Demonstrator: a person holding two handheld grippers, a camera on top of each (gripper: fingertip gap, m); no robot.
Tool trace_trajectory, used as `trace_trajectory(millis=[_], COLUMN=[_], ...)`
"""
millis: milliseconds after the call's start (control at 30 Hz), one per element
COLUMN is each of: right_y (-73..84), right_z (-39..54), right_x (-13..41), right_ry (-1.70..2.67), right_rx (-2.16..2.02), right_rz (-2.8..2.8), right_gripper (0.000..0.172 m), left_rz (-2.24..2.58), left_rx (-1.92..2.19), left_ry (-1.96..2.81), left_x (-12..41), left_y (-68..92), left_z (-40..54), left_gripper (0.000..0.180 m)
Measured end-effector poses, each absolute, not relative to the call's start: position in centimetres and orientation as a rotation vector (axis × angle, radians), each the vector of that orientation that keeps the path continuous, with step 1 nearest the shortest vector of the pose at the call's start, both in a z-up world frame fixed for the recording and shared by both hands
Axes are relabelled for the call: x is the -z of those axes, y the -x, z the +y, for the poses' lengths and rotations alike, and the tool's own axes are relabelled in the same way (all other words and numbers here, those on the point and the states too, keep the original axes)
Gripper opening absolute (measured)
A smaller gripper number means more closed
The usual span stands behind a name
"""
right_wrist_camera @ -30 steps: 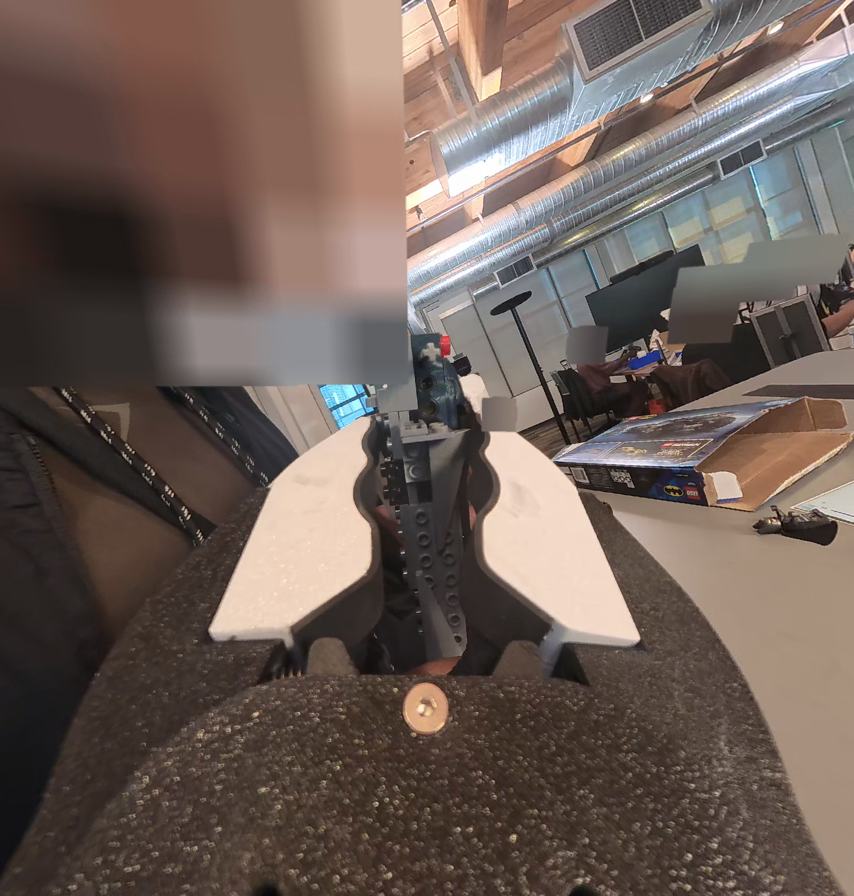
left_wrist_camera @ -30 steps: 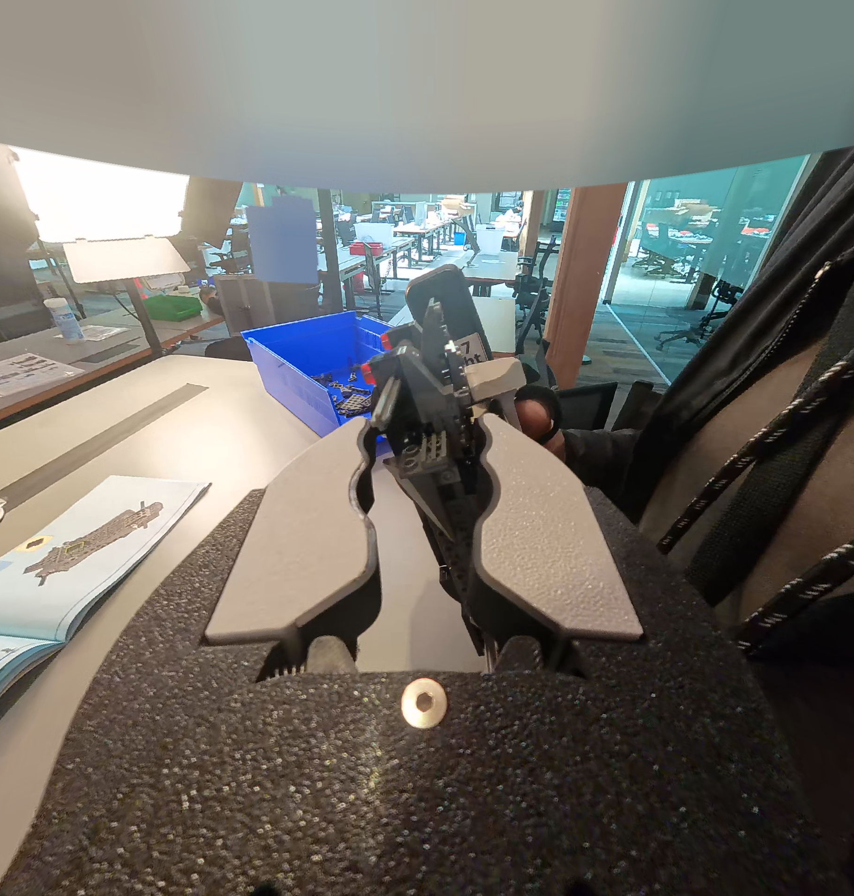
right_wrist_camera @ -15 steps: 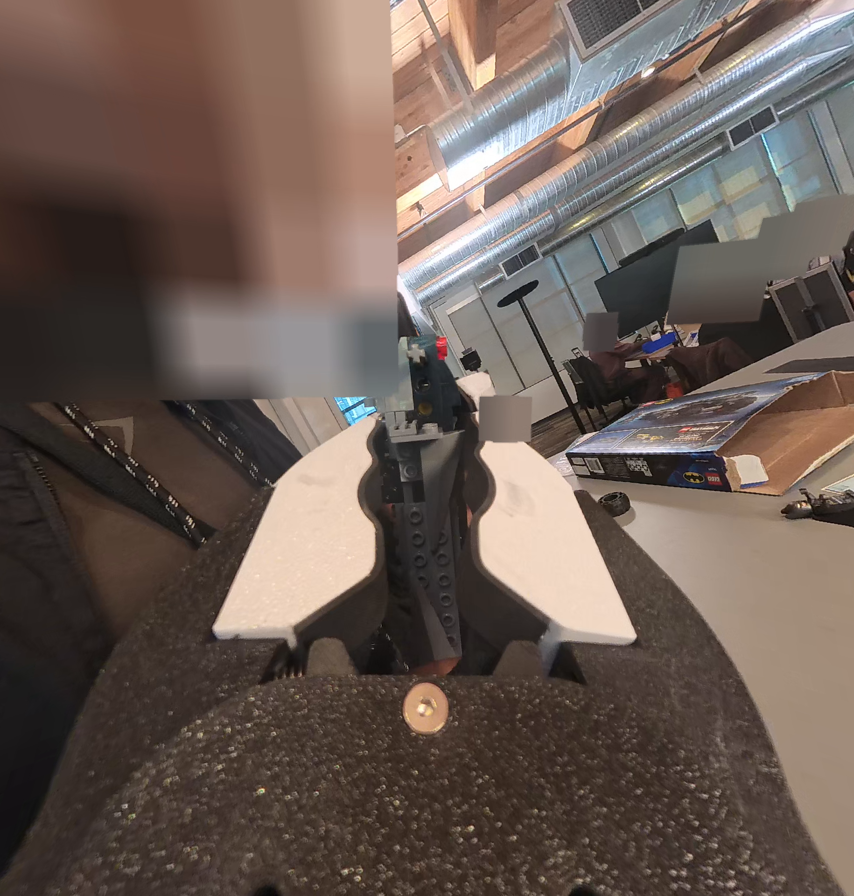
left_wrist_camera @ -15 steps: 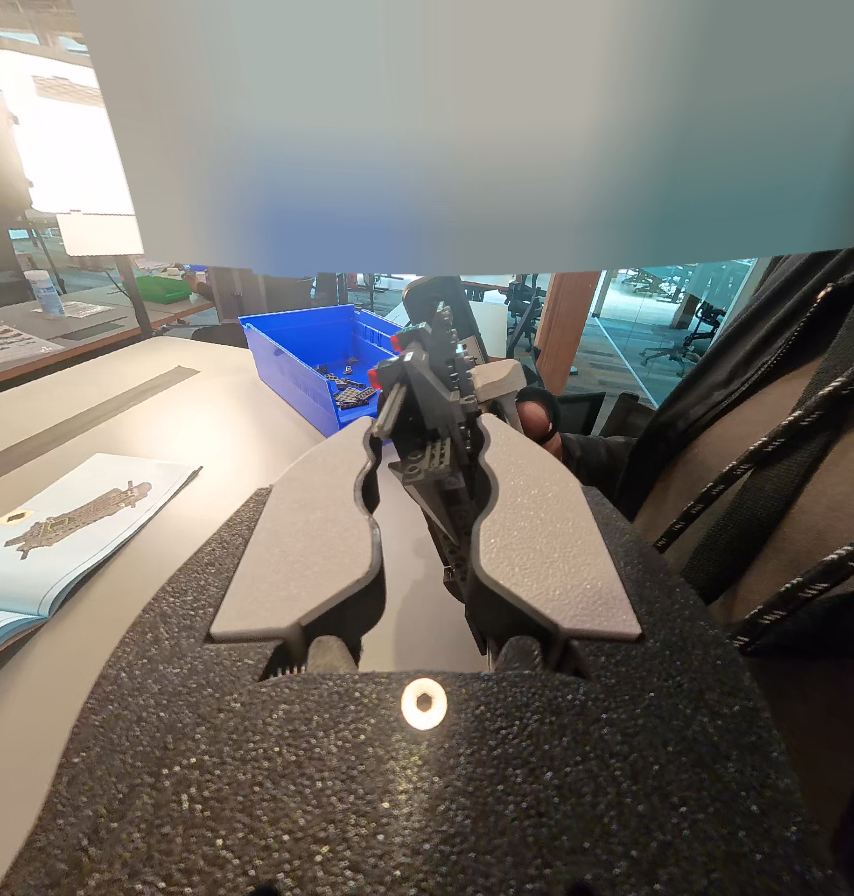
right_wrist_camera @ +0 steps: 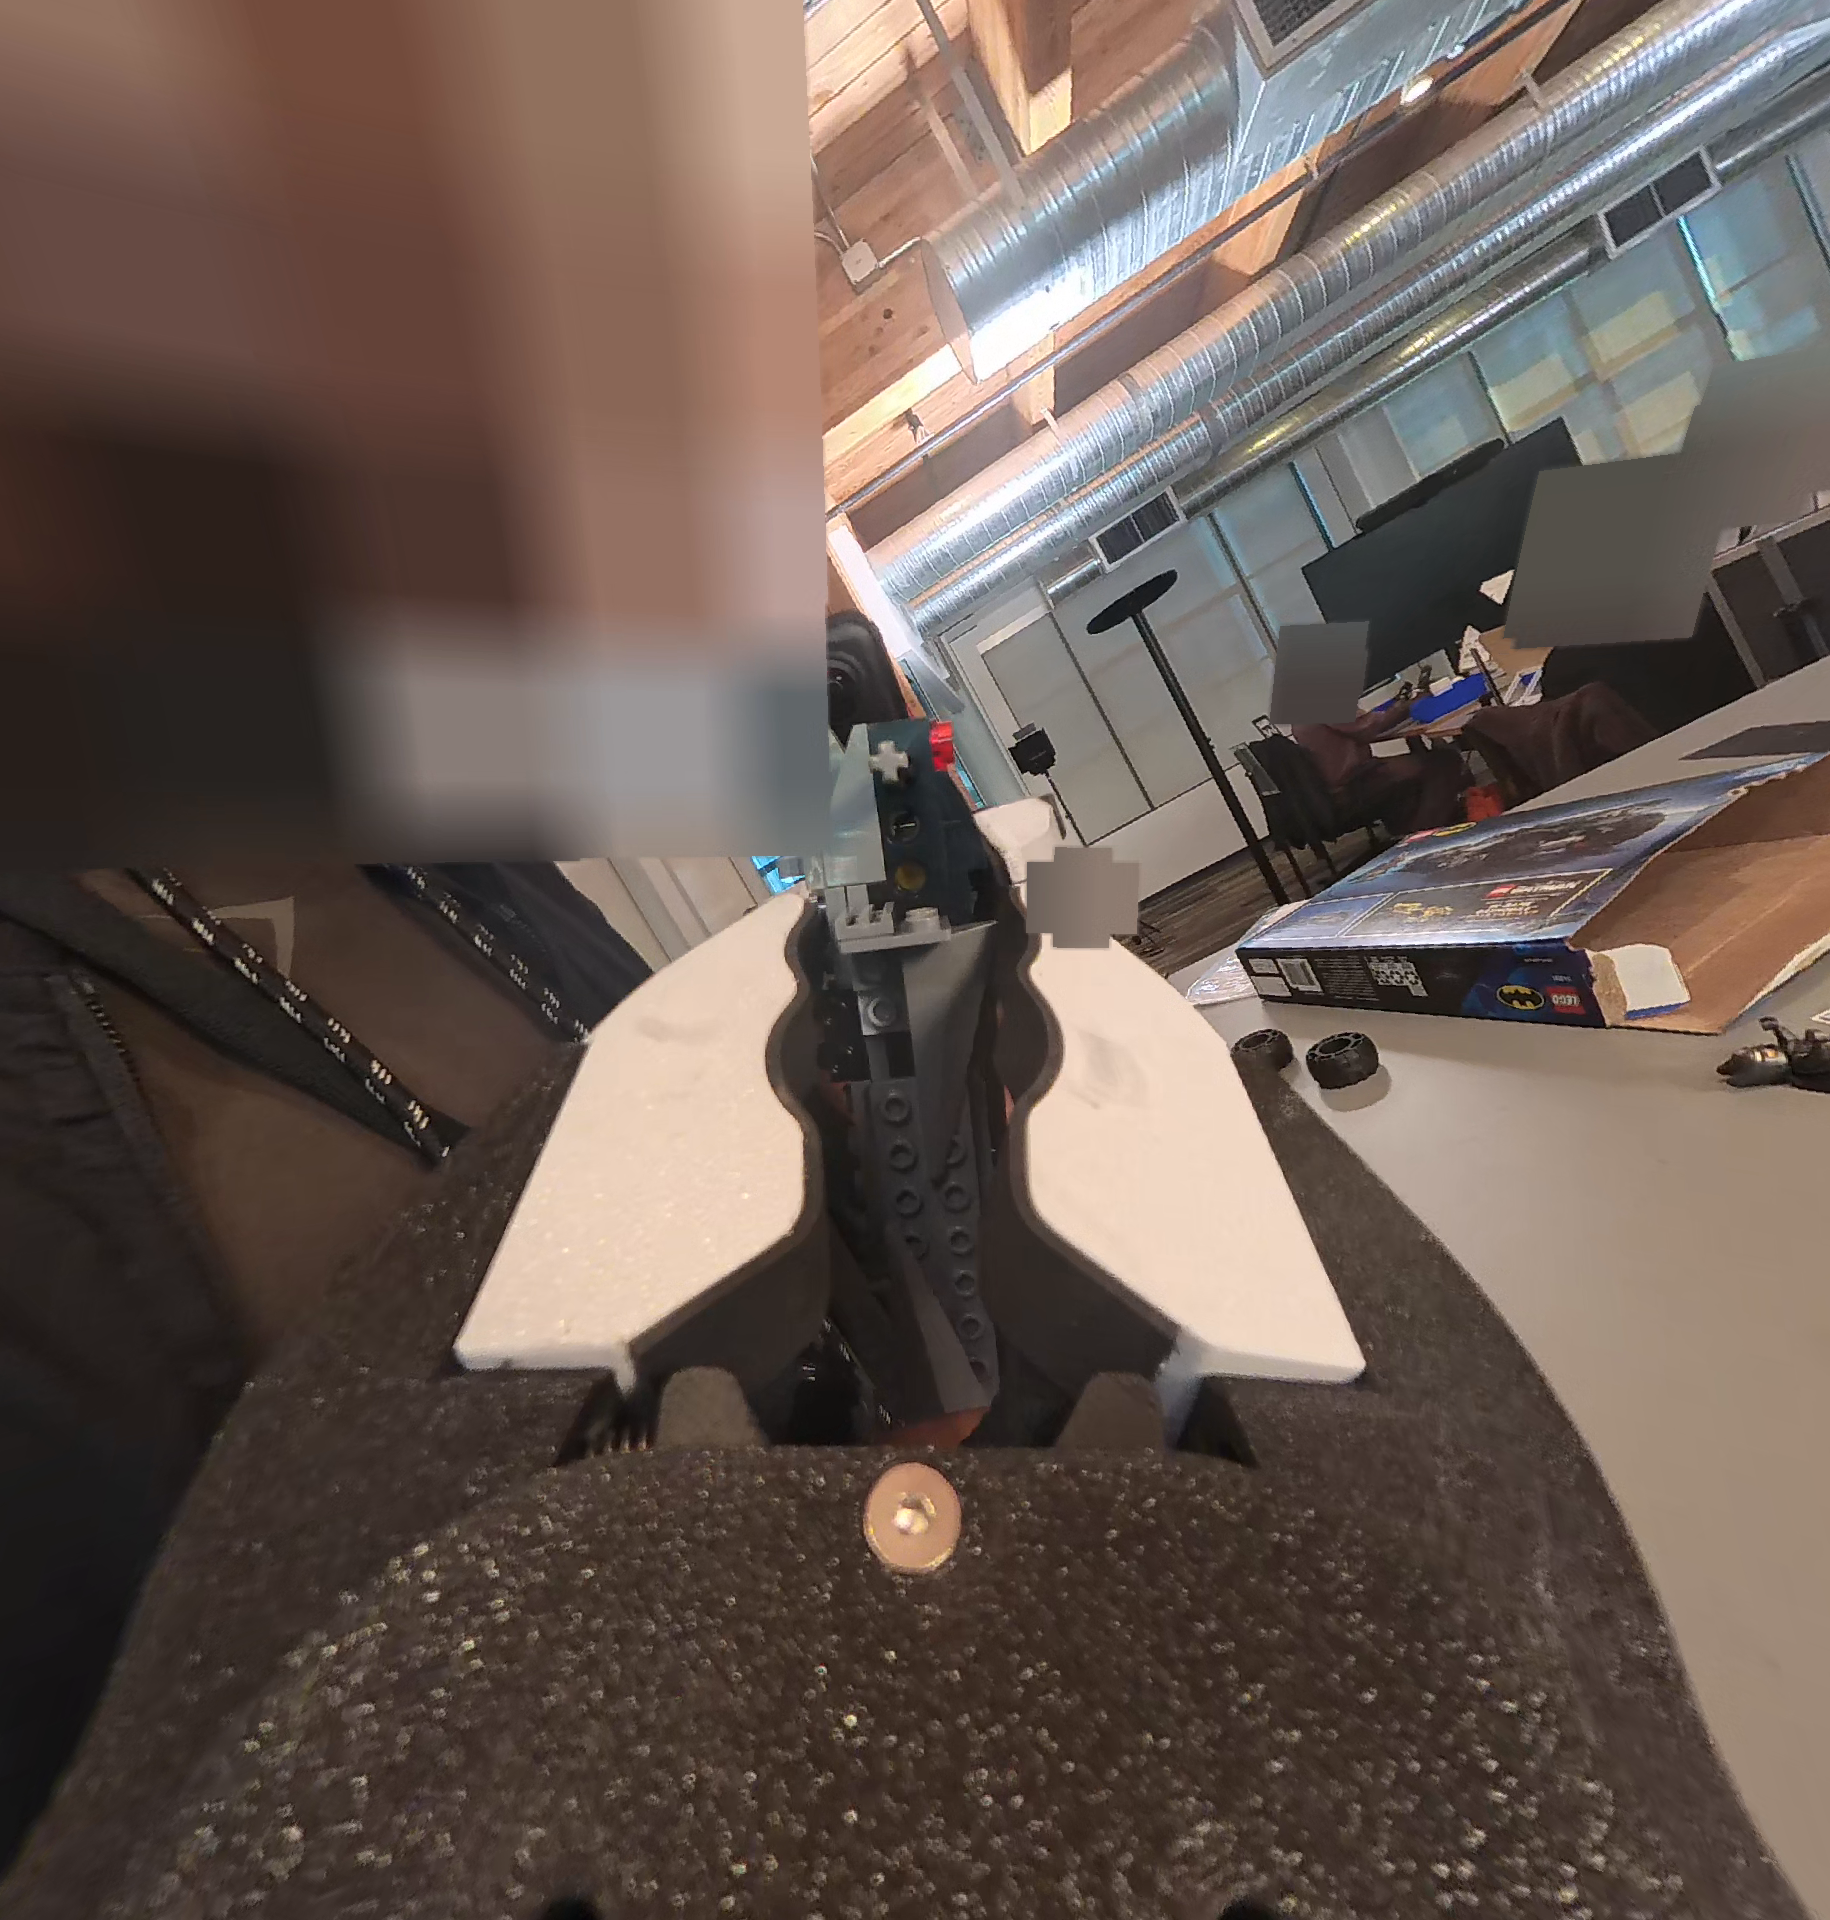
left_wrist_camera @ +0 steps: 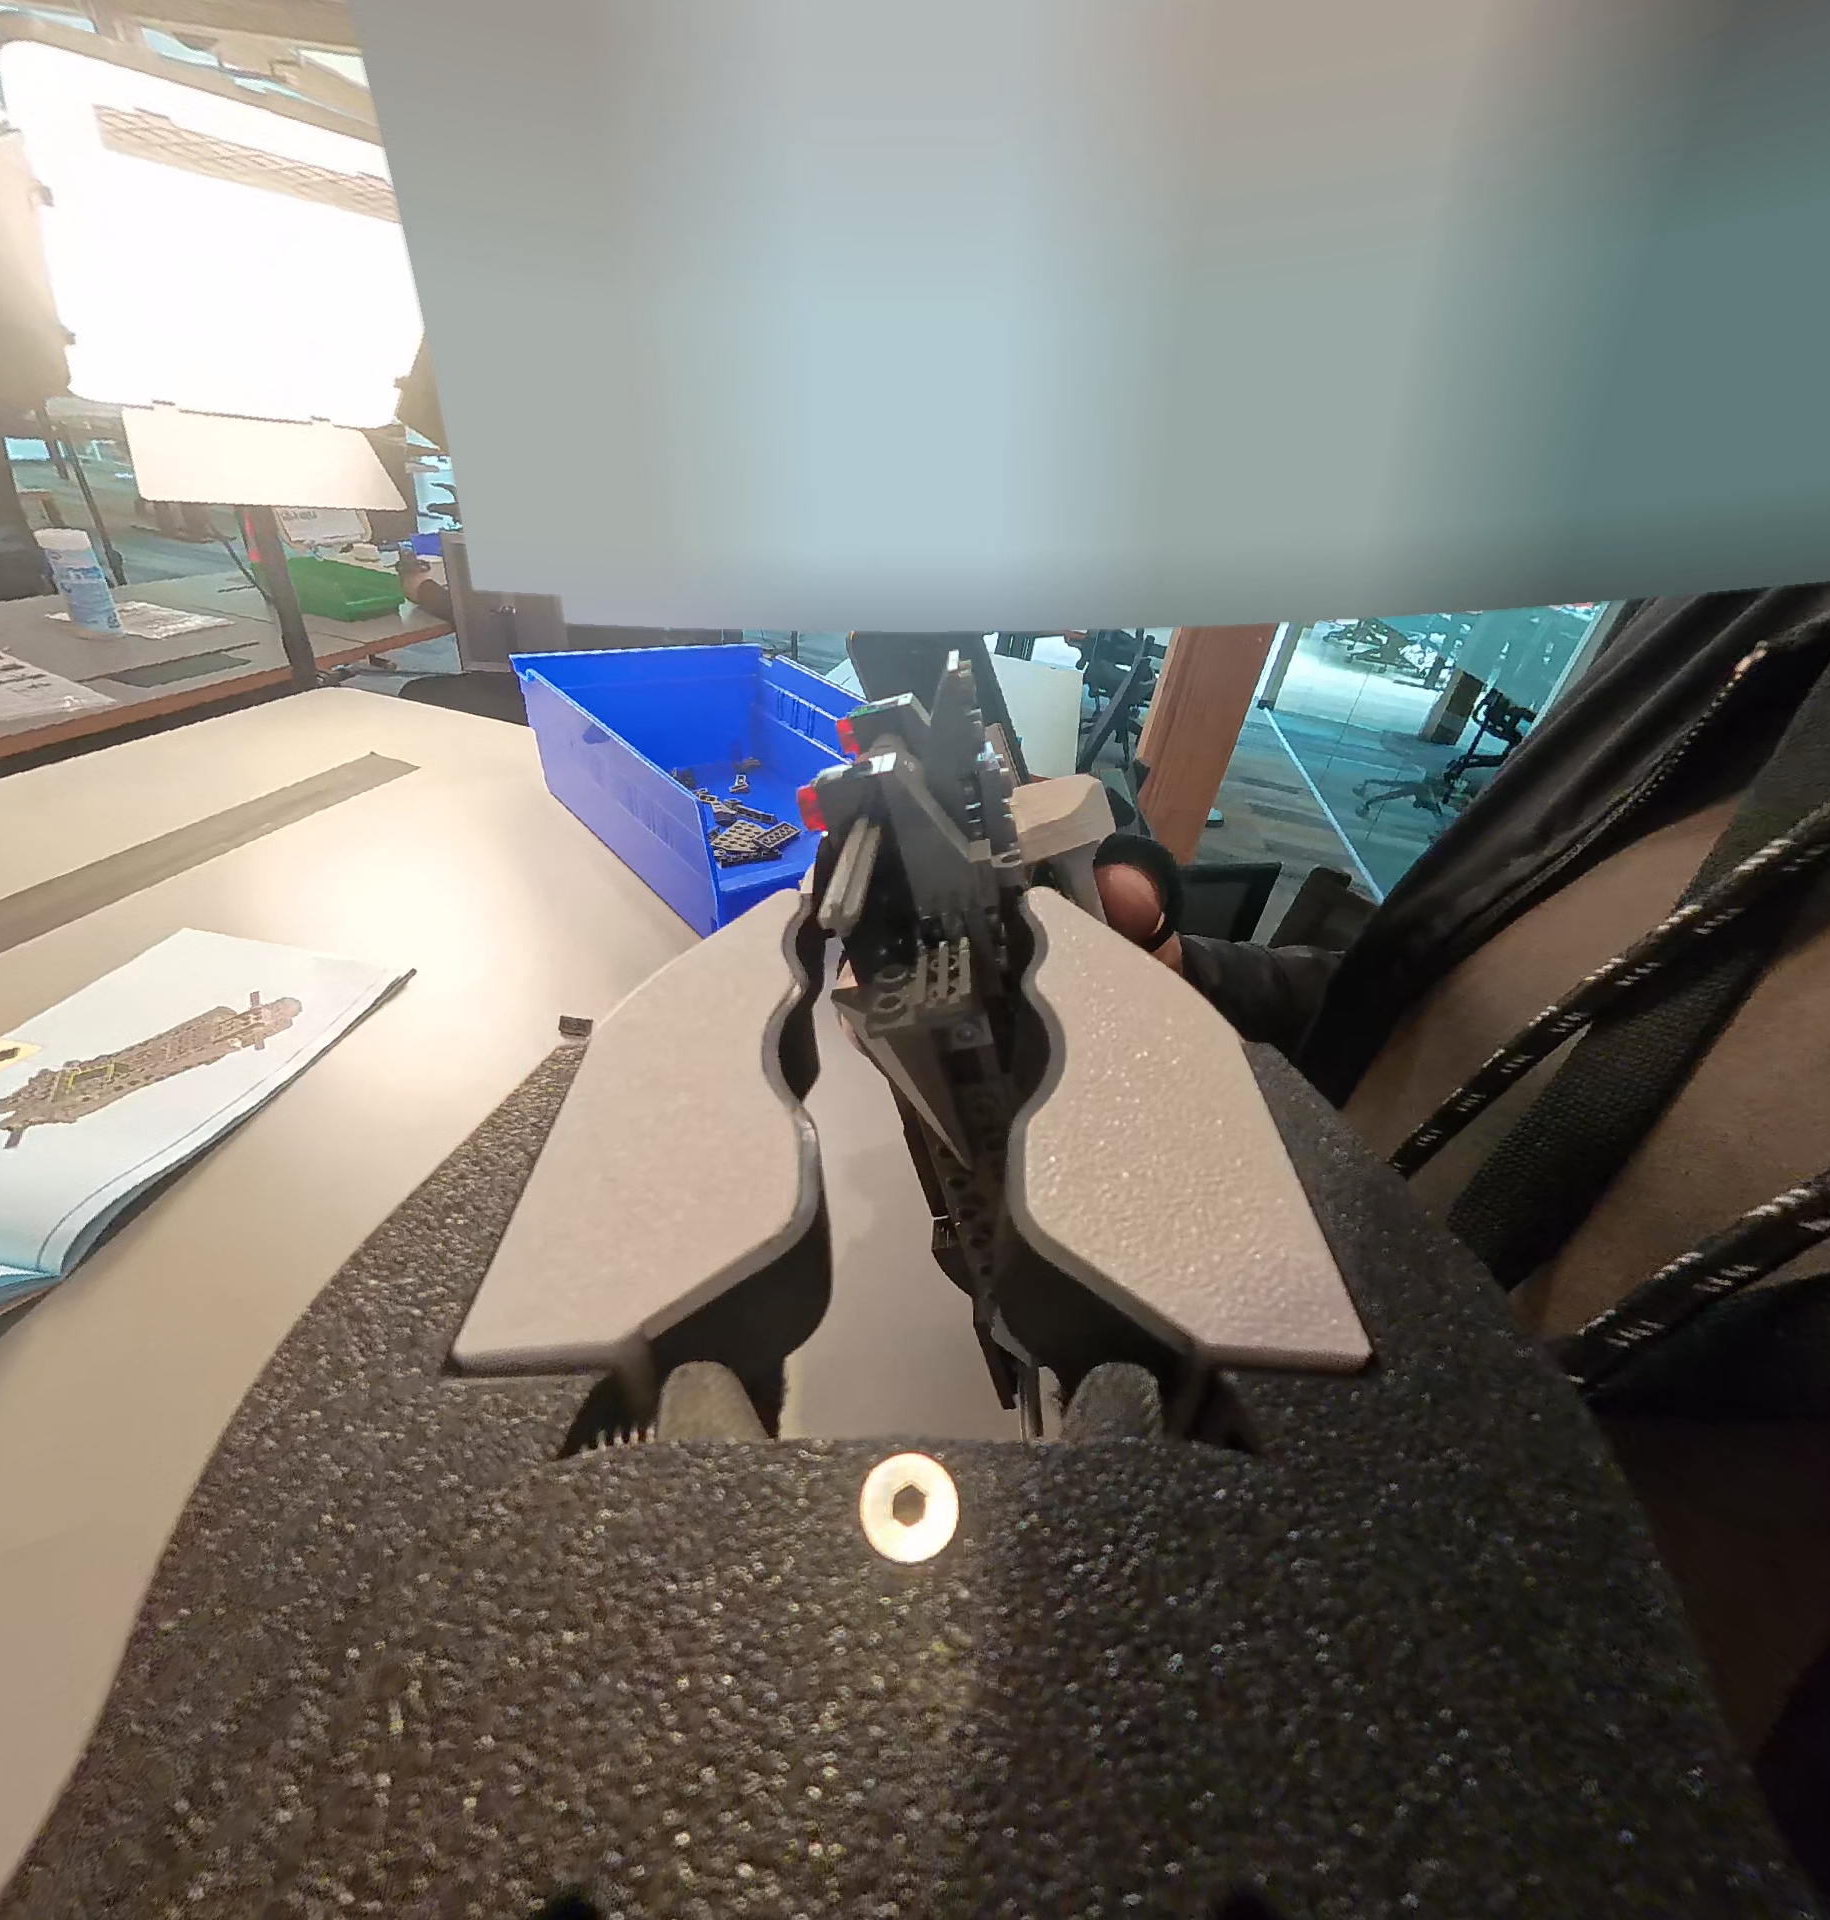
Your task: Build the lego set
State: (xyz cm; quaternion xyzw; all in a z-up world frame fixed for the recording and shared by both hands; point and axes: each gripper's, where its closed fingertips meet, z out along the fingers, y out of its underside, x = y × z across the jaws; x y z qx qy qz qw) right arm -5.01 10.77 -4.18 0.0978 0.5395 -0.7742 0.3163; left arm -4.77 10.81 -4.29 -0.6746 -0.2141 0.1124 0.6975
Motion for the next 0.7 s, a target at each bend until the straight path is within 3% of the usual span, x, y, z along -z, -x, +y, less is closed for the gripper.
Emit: trace_trajectory(millis=[267,567,700], right_y=[6.6,8.5,10.0], right_z=[9.8,10.2,11.4], right_x=[5.1,5.3,5.0], right_ry=[-0.453,-0.584,-0.58], right_rx=[1.963,2.0,2.067], right_rz=[1.511,1.767,2.027], right_gripper=[0.032,0.047,0.042], left_rz=[-0.649,-0.72,-0.747], left_rx=[-0.083,-0.024,-0.055], left_ry=[1.372,1.317,1.338], left_x=[5.2,6.1,6.5], left_y=[6.1,6.9,7.3], left_z=[9.8,9.2,8.7], left_gripper=[0.033,0.033,0.033])
